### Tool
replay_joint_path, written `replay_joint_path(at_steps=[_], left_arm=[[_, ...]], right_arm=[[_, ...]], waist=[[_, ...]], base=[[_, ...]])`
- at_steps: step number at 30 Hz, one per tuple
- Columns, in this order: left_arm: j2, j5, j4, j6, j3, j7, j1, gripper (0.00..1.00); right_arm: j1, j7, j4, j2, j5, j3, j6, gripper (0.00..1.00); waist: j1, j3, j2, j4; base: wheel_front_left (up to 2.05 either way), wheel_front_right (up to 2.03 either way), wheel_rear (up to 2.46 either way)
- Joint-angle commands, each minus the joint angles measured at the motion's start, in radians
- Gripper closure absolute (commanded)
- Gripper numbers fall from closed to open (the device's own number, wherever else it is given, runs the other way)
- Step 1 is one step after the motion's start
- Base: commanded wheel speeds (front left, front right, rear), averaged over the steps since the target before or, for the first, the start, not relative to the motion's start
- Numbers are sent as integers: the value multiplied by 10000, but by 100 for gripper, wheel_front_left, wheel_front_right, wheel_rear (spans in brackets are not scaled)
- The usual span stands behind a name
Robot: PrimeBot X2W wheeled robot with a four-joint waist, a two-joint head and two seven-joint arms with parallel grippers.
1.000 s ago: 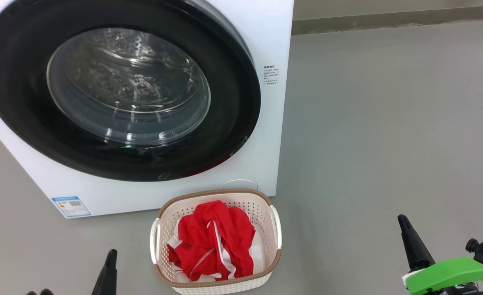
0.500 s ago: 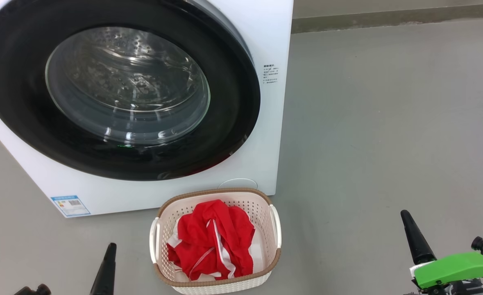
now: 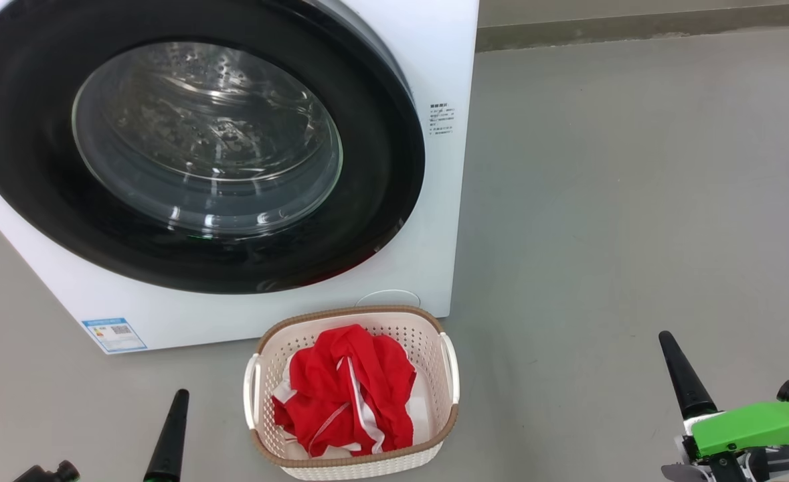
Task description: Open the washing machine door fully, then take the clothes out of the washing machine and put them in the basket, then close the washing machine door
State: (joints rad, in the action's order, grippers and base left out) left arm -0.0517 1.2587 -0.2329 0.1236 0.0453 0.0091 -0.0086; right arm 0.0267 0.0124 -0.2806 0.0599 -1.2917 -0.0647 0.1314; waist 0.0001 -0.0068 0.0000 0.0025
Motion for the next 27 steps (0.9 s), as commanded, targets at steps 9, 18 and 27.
replay_joint_path(at_steps=[9,18,27], left_arm=[[-76,1241,87,59,398,356,-599,100],[-64,2220,-2,64,486,619,-763,100],[-51,3201,-90,69,574,882,-928,100]], right_arm=[[573,357,320,38,-1131,-106,-6,100],[673,624,337,-9,-1997,-259,-6,100],[773,892,354,-56,-2867,-412,-7,100]], waist=[[-1,31,0,-8],[-1,60,0,-15],[-1,88,0,-23]], base=[[0,0,0],[0,0,0],[0,0,0]])
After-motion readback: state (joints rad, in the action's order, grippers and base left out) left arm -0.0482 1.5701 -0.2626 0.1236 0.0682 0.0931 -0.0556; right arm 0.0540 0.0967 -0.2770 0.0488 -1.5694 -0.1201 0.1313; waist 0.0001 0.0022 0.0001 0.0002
